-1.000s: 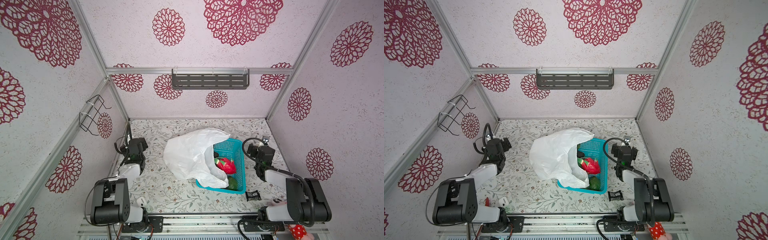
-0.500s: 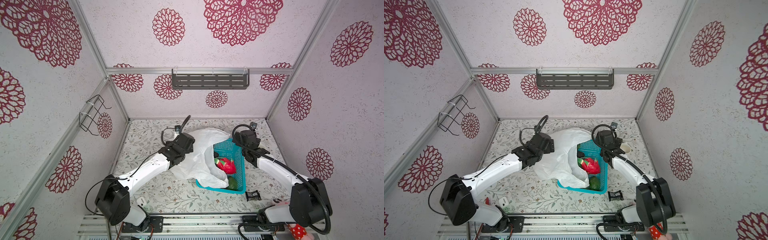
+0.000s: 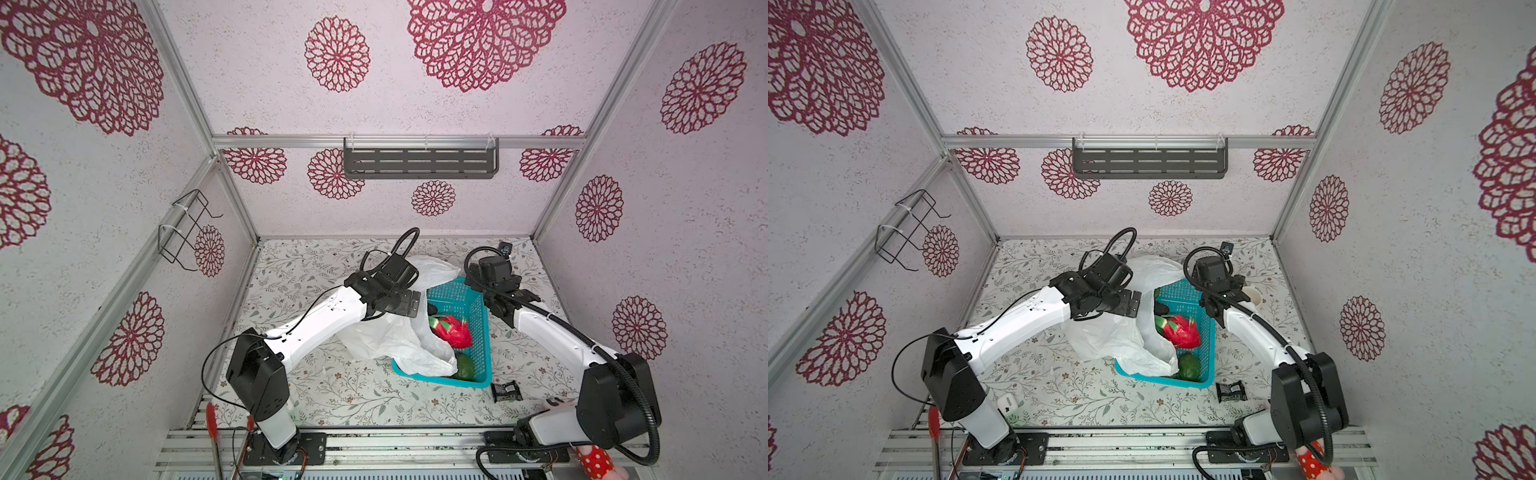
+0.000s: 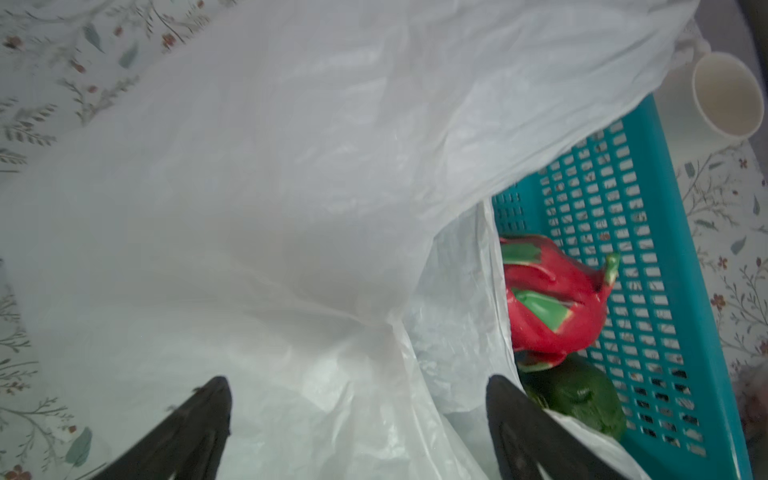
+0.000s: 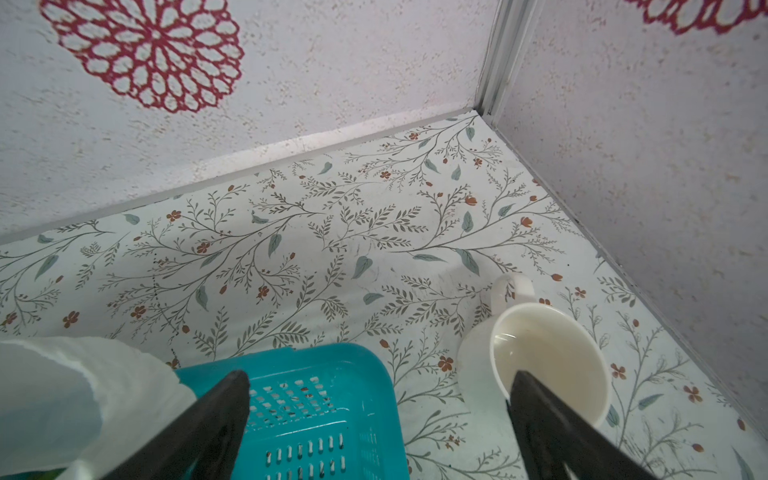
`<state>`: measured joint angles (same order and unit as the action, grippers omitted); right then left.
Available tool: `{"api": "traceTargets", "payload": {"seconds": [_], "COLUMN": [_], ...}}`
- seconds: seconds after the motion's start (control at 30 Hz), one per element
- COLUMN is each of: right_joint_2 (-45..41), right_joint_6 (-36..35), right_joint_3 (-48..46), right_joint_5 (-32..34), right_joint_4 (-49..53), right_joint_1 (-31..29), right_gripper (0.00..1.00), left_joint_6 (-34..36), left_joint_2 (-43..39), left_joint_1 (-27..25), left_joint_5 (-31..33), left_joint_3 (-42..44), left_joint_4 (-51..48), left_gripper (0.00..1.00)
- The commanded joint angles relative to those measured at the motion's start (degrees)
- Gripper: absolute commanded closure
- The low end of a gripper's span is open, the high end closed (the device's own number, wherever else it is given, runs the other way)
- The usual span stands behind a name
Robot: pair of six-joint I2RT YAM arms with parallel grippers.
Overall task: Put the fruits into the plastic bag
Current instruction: 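Grasp the white bag's edge with the left gripper while the right moves over the basket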
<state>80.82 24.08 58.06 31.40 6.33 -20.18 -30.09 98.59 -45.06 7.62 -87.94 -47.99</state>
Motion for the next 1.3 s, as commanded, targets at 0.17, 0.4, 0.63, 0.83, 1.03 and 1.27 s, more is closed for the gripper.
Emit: {"api": "traceTargets", "payload": {"seconds": [0.17, 0.4, 0.63, 0.83, 1.03, 1.27], "right_joint_2": [-3.9, -5.2, -8.2, -10.3, -11.0, -10.3], "right_joint_6": [1.7, 2.1, 2.0, 1.0, 1.3, 1.4], "right_joint_3": [2.1, 1.3, -0.1, -1.6, -3.4, -4.1], "right_joint_5": [-1.8, -6.0, -12.8, -16.3, -16.8, -17.4], "right_joint_4": [3.3, 4.3, 4.3, 3.9, 3.1, 2.2], "right_joint_1": [0.9, 1.7, 1.7, 1.7, 1.7, 1.7], "right_gripper": [0.01, 0.01, 0.01, 0.01, 0.01, 0.01], "left_joint_6": [0.8, 1.1, 2.0, 0.5, 0.1, 0.4], "left_joint_2": [7.3, 9.8, 7.4, 6.9, 9.5, 18.1], "left_joint_1": [-0.4, -0.5, 0.2, 1.4, 0.5, -2.5], "left_joint_5": [-7.6, -7.7, -8.8, -10.0, -7.3, 2.1], "left_joint_3": [-6.0, -7.7, -6.5, -4.9, -9.3, -18.0], "left_joint_4": [-8.6, -9.2, -5.6, -3.3, -7.7, -19.4], "left_gripper": [0.00, 0.28, 0.71, 0.73, 0.31, 0.37]}}
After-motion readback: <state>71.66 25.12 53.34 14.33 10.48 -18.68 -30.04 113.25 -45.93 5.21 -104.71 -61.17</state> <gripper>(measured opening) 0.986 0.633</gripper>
